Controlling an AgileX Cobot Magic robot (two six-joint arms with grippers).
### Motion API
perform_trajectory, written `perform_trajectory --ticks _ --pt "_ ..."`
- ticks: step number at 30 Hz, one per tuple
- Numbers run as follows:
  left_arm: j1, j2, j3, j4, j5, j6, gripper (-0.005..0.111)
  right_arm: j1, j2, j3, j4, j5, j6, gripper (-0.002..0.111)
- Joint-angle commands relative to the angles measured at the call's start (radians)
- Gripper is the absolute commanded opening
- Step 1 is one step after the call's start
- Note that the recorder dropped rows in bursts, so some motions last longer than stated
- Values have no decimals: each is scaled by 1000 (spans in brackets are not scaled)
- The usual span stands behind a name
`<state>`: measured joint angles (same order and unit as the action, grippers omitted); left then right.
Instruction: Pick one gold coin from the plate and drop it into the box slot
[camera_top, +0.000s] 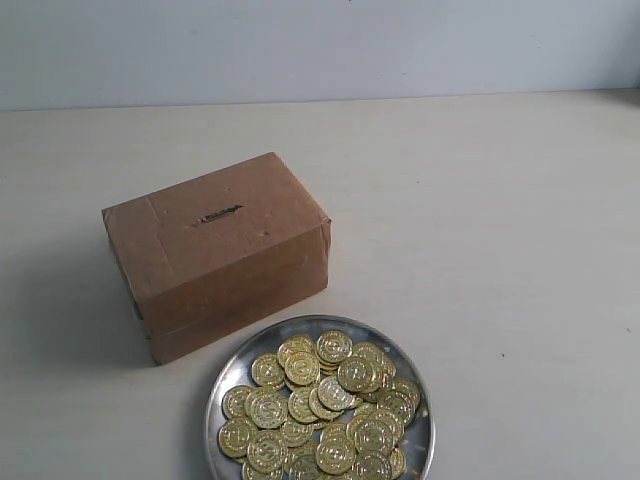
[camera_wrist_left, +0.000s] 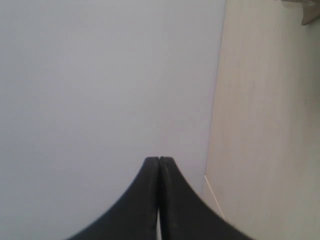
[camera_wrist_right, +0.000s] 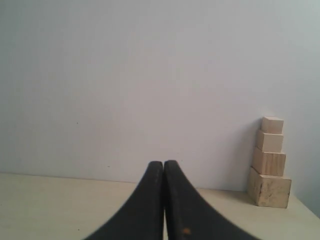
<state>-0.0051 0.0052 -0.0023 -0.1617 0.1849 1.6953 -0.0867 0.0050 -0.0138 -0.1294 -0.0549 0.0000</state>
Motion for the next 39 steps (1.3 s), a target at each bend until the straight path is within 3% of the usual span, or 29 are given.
perform_trajectory --ticks 1,7,29,33,39 --pt "-6 -5 2 23 -6 -4 0 -5 -5 14 -58 -40 0 0" --pt "-6 -5 2 129 -6 -4 0 -5 -5 14 -73 -44 0 0" --pt "-6 -5 2 132 12 -13 0 -5 -5 14 -47 168 0 0" --pt "-6 -5 2 129 28 -216 0 -5 -5 14 -5 234 0 0" --pt "-6 -5 2 88 61 -787 0 -5 -5 14 70 277 0 0"
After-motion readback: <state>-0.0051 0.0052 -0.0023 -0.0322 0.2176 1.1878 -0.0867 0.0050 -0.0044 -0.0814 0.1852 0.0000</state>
